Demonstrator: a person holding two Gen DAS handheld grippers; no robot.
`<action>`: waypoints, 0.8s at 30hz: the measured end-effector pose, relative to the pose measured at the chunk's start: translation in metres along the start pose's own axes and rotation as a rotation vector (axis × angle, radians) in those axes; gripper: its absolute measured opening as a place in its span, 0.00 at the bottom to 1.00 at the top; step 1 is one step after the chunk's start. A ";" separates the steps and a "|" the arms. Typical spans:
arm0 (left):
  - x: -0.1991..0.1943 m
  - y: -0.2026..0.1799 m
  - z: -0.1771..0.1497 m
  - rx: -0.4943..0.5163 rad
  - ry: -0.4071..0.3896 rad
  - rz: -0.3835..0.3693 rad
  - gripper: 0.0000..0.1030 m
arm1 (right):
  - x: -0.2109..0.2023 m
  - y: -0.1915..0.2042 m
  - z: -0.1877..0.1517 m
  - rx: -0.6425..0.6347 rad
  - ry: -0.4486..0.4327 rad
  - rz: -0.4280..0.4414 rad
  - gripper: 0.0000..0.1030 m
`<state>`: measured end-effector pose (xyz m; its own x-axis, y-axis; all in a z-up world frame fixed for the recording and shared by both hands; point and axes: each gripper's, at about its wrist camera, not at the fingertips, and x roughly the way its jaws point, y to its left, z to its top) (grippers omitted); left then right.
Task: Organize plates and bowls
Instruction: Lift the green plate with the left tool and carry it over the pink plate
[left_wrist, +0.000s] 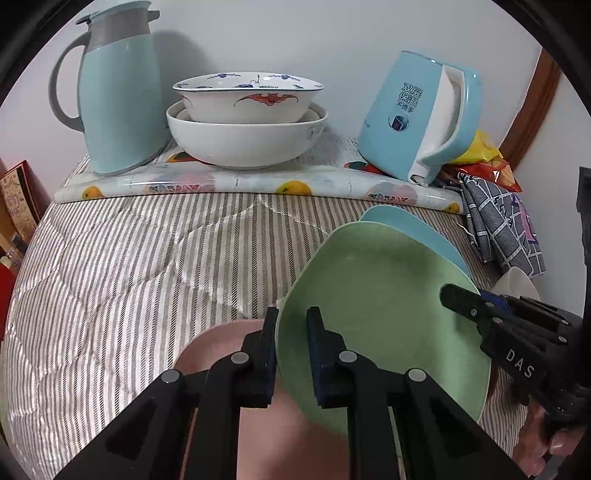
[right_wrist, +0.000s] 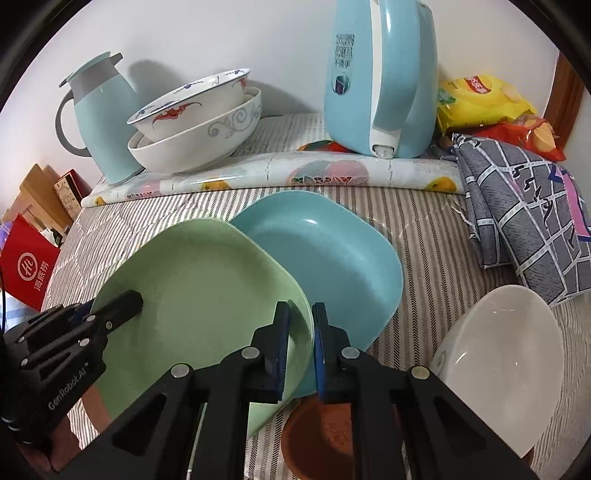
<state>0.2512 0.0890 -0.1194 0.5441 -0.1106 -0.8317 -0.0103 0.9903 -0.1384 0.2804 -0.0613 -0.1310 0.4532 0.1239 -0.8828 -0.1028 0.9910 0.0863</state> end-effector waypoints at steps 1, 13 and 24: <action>-0.002 0.001 -0.001 -0.003 -0.003 0.001 0.14 | -0.002 0.001 -0.001 -0.005 -0.004 -0.001 0.12; -0.034 0.013 -0.019 -0.031 -0.032 0.021 0.14 | -0.026 0.020 -0.009 -0.030 -0.035 0.017 0.11; -0.050 0.032 -0.049 -0.094 -0.028 0.012 0.14 | -0.036 0.044 -0.024 -0.078 -0.026 0.022 0.11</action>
<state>0.1824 0.1223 -0.1088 0.5663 -0.0956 -0.8186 -0.0951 0.9790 -0.1801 0.2382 -0.0232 -0.1071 0.4726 0.1480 -0.8687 -0.1816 0.9810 0.0684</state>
